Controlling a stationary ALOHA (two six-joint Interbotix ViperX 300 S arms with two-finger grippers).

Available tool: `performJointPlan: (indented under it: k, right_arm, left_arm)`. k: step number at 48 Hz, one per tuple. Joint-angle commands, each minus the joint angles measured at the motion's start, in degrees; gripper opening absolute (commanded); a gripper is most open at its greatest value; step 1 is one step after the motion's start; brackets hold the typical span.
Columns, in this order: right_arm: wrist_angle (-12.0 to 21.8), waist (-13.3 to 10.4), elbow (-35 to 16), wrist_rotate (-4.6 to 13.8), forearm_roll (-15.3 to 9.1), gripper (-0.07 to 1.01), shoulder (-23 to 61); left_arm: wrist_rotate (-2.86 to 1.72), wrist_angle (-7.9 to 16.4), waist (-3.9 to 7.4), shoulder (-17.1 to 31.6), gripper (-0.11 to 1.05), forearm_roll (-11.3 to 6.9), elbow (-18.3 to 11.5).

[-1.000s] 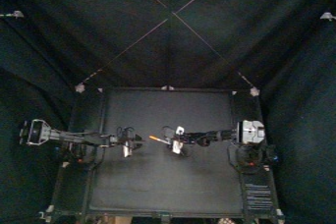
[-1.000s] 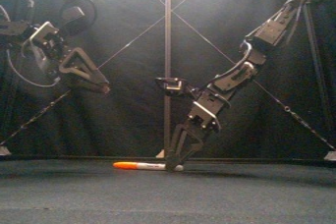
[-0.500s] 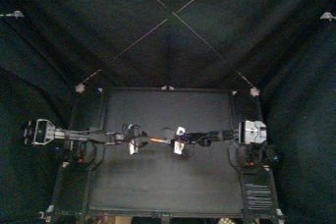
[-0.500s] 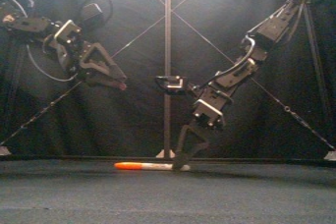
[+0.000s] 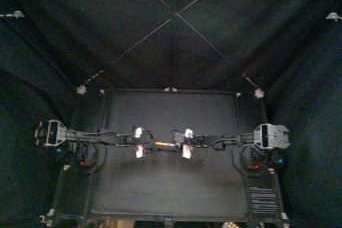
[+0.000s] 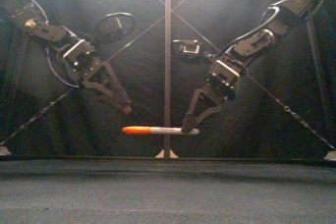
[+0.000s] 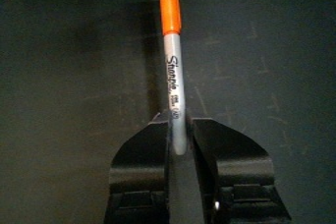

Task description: Uncap the pen

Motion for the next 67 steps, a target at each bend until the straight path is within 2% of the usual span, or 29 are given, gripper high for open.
performJointPlan:
  k: [1,8,22,30,35,41,47,52,58,67]
  right_arm:
    - [-0.53,0.62,-0.62,0.0,0.09,0.48,-2.55]
    - [-0.97,1.14,-0.79,0.0,0.0,0.48,-2.55]
    - [-1.85,1.23,-0.62,0.0,0.0,0.48,-2.55]
    - [-2.02,1.14,-0.7,-0.09,0.09,0.48,-2.55]
    - [-2.02,1.05,-0.7,-0.09,0.0,0.48,-2.55]
    - [-1.93,0.88,-0.53,0.0,0.0,0.48,-2.55]
    - [-2.02,0.88,-0.26,0.0,0.09,0.48,-2.55]
    - [-1.93,0.97,0.79,0.09,0.26,0.48,-2.9]
    - [-2.02,0.79,2.64,0.09,0.53,0.48,-3.87]
    - [-3.96,0.18,7.03,0.18,1.93,0.48,-6.86]
  left_arm:
    - [-0.09,-0.18,0.0,0.97,0.92,-0.18,-1.49]
    - [-0.09,-0.18,-0.26,2.64,0.92,-0.53,-2.37]
    - [-0.09,-0.09,-1.93,6.77,0.91,-1.93,-4.22]
    - [0.09,-0.09,-1.85,8.09,0.87,-1.93,-4.66]
    - [0.18,-0.09,-1.49,8.0,0.78,-1.23,-4.83]
    - [0.18,-0.09,-1.05,8.0,0.63,0.7,-5.01]
    - [0.18,-0.09,-0.88,8.09,0.54,2.2,-5.1]
    - [0.18,0.0,-0.35,8.0,0.54,3.52,-4.57]
    - [0.09,-0.09,-0.35,7.12,0.54,4.83,-3.25]
    - [0.0,-0.44,0.09,3.25,0.54,5.01,0.79]
